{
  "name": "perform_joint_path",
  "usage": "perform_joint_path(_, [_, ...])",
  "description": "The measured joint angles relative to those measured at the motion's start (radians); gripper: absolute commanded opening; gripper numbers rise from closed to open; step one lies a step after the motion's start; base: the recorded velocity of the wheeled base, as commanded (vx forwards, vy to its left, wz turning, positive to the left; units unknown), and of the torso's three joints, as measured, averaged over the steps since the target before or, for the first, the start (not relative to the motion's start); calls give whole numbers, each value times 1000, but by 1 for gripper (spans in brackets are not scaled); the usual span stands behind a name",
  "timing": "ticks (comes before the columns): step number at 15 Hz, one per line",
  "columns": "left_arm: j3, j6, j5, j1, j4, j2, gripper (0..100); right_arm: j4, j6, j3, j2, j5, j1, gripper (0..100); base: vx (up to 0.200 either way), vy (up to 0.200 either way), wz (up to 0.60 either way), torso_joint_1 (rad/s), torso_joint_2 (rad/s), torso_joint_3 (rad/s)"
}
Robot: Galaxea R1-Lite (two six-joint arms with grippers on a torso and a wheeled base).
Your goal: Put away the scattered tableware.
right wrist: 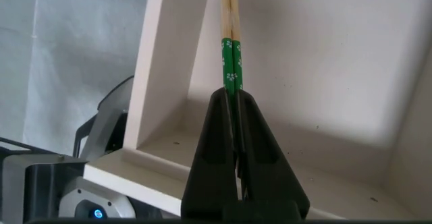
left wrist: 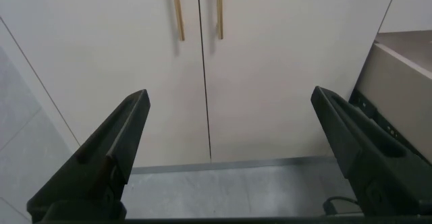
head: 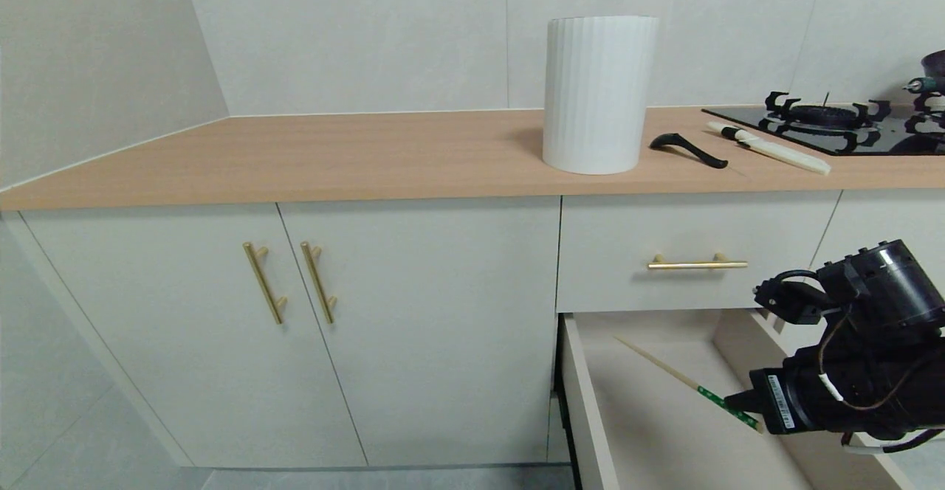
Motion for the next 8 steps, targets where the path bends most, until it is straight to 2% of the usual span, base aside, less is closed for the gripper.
perform_joint_path(4, [0, 0, 0, 0, 0, 0, 100, -40, 0, -2, 64, -2, 0, 0, 0, 0, 0, 0, 0, 0])
perform_joint_path(8, [0, 0, 0, 0, 0, 0, 100, -199, 5, -6, 232, -8, 0, 0, 0, 0, 0, 0, 0, 0])
